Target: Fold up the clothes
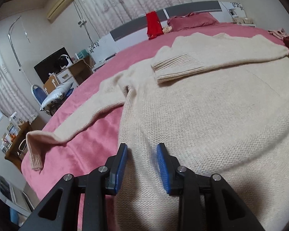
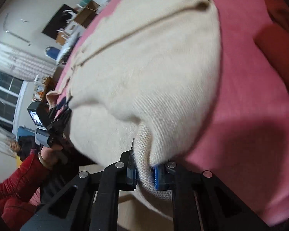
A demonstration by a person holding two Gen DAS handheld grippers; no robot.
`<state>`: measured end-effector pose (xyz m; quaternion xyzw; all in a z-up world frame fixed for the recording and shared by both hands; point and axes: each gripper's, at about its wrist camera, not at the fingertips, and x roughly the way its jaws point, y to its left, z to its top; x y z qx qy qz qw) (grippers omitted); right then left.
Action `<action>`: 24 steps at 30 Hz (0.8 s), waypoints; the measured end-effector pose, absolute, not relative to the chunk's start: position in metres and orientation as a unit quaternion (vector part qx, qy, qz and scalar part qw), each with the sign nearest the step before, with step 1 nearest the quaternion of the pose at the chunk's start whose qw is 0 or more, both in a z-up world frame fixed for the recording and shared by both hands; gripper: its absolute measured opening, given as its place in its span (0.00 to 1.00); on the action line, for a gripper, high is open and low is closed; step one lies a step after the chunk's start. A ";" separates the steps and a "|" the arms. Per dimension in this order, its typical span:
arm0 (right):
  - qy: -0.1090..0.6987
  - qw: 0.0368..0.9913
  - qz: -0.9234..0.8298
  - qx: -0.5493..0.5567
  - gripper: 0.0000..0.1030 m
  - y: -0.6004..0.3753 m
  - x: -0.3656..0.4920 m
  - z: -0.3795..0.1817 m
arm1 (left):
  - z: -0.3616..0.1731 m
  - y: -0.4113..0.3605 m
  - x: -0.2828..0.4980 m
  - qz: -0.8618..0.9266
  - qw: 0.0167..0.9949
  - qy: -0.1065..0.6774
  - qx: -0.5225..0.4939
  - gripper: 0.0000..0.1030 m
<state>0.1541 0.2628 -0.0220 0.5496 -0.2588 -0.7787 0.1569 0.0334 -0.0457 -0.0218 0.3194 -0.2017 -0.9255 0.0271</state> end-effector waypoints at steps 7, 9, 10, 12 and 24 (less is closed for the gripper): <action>-0.342 0.151 -0.748 0.548 0.13 0.282 0.171 0.002 | -0.008 -0.059 0.033 -0.913 -0.019 -0.192 0.358 0.32; -0.332 0.150 -0.735 0.572 0.12 0.277 0.173 -0.001 | 0.002 -0.073 0.029 -0.908 -0.024 -0.174 0.381 0.32; -0.321 0.147 -0.729 0.587 0.12 0.282 0.178 -0.002 | 0.006 -0.081 0.025 -0.905 -0.018 -0.159 0.395 0.32; -0.283 0.132 -0.718 0.622 0.13 0.280 0.178 -0.014 | -0.001 -0.097 0.015 -0.884 -0.004 -0.131 0.449 0.33; -0.132 0.022 -0.824 0.550 0.35 0.253 0.152 0.040 | 0.010 -0.070 0.028 -0.899 0.008 -0.173 0.403 0.32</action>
